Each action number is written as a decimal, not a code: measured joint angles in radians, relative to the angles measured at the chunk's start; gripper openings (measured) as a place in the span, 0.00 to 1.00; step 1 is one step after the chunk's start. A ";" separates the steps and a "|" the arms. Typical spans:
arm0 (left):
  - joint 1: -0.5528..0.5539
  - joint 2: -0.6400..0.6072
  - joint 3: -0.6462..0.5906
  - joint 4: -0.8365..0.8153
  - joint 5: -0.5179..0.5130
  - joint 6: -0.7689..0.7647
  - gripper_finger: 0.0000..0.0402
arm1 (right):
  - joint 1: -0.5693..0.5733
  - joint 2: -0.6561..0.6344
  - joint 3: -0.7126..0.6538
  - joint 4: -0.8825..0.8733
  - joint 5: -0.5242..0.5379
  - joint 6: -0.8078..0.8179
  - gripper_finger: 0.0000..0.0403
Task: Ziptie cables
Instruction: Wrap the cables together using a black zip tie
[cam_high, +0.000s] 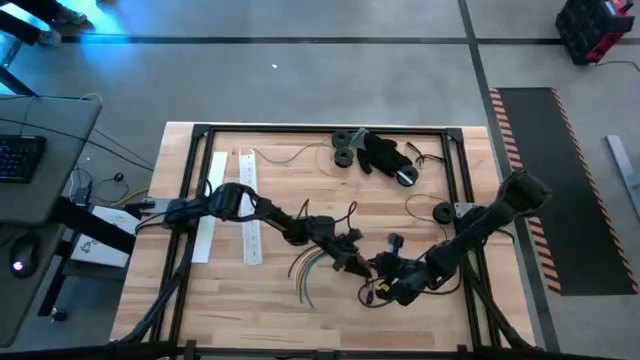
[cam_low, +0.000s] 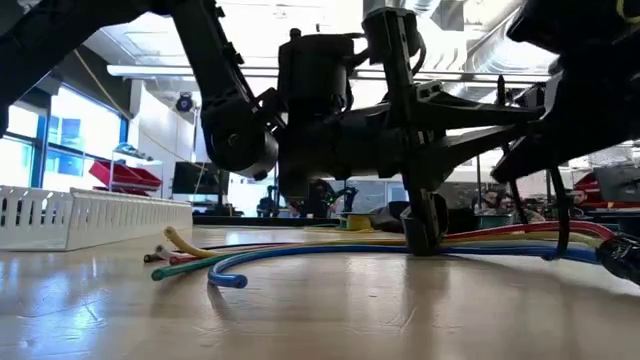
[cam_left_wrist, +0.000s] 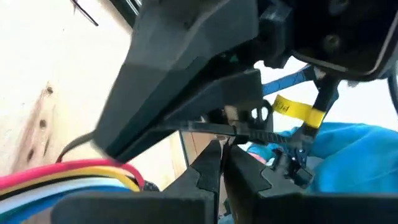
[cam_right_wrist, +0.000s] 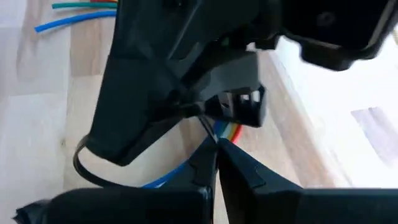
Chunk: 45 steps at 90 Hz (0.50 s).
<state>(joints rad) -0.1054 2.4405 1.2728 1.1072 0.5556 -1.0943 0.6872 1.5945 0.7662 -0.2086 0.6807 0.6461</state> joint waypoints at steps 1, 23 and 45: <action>0.000 0.000 0.000 0.000 0.000 0.000 0.00 | 0.001 -0.002 0.000 -0.003 0.000 0.000 0.00; 0.001 -0.002 0.001 -0.044 -0.001 0.015 0.00 | 0.010 -0.005 0.000 0.011 -0.018 -0.065 0.00; 0.003 -0.005 0.002 -0.072 -0.002 0.032 0.00 | 0.007 -0.005 0.007 0.013 -0.016 -0.133 0.00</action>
<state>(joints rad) -0.1028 2.4355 1.2743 1.0352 0.5532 -1.0627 0.6941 1.5894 0.7734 -0.1959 0.6645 0.5135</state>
